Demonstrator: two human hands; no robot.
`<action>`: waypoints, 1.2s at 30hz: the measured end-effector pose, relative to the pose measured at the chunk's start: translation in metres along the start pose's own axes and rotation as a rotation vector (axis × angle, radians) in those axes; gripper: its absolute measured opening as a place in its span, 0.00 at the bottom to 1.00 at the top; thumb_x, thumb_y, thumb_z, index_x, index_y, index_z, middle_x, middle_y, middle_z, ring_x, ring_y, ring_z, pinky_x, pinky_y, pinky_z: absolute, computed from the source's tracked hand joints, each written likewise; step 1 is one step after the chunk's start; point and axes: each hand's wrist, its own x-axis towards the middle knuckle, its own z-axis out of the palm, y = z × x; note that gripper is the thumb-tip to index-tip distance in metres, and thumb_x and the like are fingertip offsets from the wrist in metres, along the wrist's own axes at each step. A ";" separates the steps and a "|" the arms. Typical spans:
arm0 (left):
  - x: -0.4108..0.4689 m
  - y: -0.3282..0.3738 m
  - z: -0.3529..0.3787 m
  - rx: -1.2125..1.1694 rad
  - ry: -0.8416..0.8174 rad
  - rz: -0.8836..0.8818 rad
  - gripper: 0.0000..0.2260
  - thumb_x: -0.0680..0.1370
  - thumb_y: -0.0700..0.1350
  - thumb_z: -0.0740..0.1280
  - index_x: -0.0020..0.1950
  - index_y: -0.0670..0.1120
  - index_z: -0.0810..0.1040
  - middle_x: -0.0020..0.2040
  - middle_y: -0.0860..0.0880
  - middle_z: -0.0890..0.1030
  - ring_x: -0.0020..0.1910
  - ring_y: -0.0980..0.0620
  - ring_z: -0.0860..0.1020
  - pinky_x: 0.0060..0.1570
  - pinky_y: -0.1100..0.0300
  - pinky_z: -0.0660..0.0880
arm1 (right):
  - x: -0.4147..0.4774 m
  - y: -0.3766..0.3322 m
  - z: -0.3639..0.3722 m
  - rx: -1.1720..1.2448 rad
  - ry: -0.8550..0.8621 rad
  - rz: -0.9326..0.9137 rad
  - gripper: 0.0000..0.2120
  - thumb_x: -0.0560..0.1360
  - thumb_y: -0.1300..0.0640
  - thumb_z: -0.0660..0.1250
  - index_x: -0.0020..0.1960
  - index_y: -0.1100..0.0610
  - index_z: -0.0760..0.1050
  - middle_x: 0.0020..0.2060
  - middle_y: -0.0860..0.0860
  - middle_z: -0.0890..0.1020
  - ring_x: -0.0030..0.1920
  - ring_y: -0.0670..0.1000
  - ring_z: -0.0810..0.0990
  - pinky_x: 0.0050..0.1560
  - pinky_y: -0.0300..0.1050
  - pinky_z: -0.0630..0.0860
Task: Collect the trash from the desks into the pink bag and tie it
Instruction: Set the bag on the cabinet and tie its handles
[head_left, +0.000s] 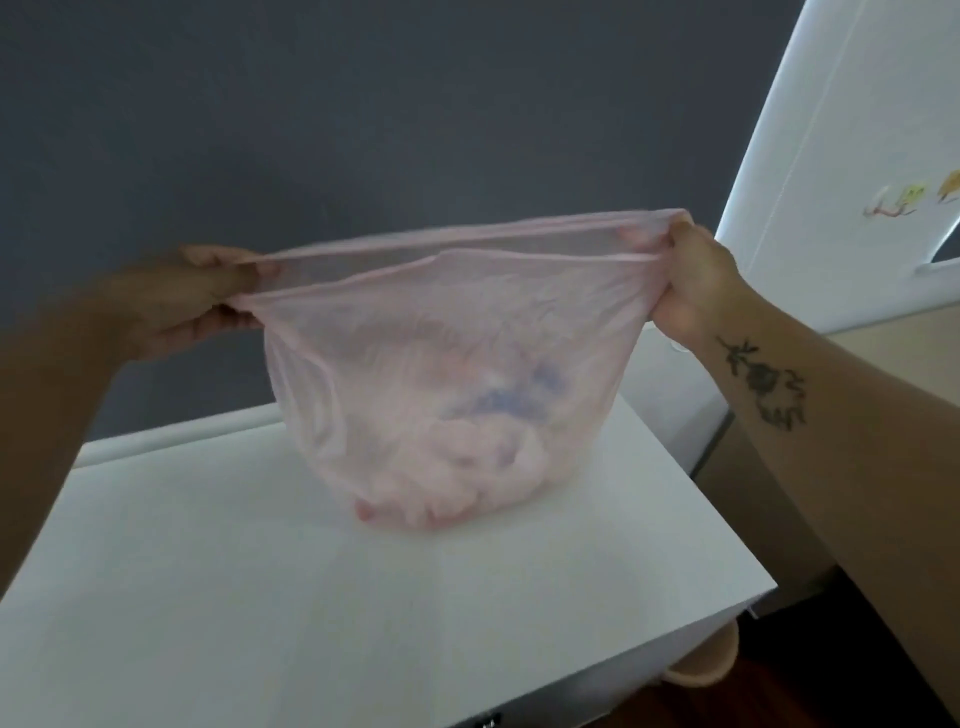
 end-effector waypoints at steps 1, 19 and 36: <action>-0.003 -0.002 0.004 -0.083 0.045 0.032 0.16 0.81 0.44 0.63 0.67 0.39 0.75 0.47 0.50 0.85 0.41 0.59 0.84 0.40 0.65 0.81 | -0.002 0.003 0.007 0.036 0.046 0.023 0.12 0.77 0.60 0.56 0.46 0.54 0.79 0.44 0.53 0.83 0.42 0.57 0.82 0.37 0.53 0.82; -0.025 -0.038 0.080 -0.658 0.557 0.032 0.13 0.84 0.51 0.57 0.55 0.47 0.79 0.48 0.48 0.84 0.45 0.51 0.84 0.46 0.55 0.81 | -0.004 0.067 0.060 0.310 -0.111 0.135 0.16 0.84 0.49 0.51 0.42 0.54 0.67 0.35 0.51 0.86 0.35 0.52 0.85 0.41 0.46 0.82; -0.023 -0.041 0.115 -0.548 0.523 0.029 0.10 0.82 0.46 0.56 0.43 0.51 0.73 0.47 0.49 0.85 0.46 0.50 0.84 0.39 0.58 0.78 | -0.019 0.092 0.071 0.065 -0.184 0.177 0.23 0.80 0.35 0.52 0.39 0.53 0.69 0.23 0.48 0.72 0.25 0.46 0.75 0.31 0.41 0.74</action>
